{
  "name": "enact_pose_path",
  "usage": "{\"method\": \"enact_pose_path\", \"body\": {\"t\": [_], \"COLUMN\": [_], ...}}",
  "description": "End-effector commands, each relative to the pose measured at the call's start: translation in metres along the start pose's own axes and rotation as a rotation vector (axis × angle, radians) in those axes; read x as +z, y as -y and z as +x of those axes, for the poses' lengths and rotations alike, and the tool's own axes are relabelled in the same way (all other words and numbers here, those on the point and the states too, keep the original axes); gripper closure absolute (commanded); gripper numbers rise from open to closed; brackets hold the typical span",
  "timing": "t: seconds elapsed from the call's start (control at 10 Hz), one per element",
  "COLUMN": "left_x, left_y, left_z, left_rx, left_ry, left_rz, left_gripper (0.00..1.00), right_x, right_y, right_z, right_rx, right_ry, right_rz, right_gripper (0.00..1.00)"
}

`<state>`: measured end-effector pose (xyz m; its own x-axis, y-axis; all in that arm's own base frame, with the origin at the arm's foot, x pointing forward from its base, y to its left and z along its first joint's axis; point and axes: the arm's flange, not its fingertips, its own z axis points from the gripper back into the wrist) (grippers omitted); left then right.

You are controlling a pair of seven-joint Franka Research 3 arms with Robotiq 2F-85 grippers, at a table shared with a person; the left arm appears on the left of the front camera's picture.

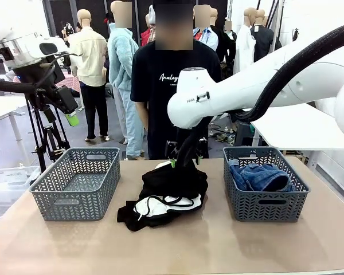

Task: Sort the tops and bottoms.
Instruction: Lift clothes from the center of the table with your right hand.

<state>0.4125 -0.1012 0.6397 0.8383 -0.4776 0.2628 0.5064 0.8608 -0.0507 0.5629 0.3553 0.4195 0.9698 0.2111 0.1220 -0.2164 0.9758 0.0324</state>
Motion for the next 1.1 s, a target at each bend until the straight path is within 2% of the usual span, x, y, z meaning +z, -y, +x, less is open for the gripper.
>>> {"method": "enact_pose_path", "body": {"t": [0.0, 0.4, 0.5, 0.9, 1.0], "left_x": [0.000, 0.000, 0.000, 0.000, 0.000], "left_y": [-0.001, -0.001, -0.001, -0.001, -0.001], "left_z": [-0.002, -0.002, -0.002, -0.002, -0.002], "left_rx": [0.004, 0.004, 0.004, 0.004, 0.004], "left_ry": [0.015, 0.015, 0.015, 0.015, 0.015], "left_rz": [-0.006, -0.006, -0.006, -0.006, -0.006], "left_gripper": [0.00, 0.00, 0.00, 0.00, 0.00], "right_x": [-0.005, -0.025, -0.026, -0.027, -0.027], "right_y": [-0.009, -0.019, -0.019, -0.017, -0.018], "right_z": [0.002, 0.002, 0.001, 0.001, 0.001], "right_rx": [-0.059, -0.059, -0.048, -0.058, -0.066], "right_ry": [-0.011, -0.066, -0.068, -0.059, -0.042], "right_rz": [-0.074, -0.069, -0.082, -0.095, -0.107], "right_gripper": [0.00, 0.00, 0.15, 0.92, 1.00]}}
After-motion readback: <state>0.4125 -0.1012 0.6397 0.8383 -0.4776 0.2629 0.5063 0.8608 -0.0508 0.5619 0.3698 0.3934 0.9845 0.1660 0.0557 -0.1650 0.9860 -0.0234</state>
